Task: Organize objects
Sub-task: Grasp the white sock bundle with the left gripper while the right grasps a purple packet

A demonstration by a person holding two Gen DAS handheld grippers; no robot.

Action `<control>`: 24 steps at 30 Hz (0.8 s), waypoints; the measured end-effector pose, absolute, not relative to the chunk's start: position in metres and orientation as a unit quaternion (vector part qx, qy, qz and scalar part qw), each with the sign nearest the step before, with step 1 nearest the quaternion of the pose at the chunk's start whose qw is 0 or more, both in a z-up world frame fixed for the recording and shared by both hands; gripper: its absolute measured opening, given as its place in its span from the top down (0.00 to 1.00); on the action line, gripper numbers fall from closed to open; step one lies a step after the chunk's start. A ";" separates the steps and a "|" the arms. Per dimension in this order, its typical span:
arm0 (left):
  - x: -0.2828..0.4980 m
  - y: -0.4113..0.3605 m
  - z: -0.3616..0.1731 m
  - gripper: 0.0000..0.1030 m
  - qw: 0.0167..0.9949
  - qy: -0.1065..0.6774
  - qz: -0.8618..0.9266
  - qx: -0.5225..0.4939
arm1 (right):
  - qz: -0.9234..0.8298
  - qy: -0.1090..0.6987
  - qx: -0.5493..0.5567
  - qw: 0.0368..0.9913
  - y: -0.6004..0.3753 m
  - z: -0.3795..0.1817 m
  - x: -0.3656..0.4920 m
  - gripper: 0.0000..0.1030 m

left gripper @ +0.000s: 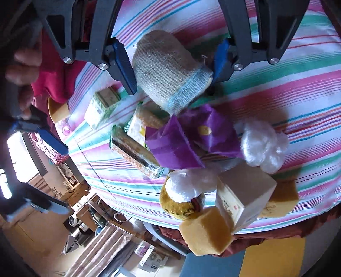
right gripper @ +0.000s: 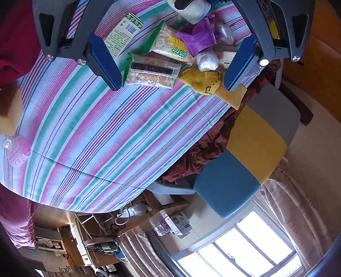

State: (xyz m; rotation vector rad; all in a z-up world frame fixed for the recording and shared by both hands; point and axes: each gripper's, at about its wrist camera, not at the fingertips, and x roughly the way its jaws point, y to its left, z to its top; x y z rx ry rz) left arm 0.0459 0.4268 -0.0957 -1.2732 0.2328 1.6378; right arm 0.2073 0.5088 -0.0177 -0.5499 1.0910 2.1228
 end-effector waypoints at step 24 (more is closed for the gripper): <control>0.034 0.322 -0.094 0.35 0.497 0.067 0.705 -0.501 | 0.819 0.239 -0.468 0.229 0.450 -0.068 0.096 0.35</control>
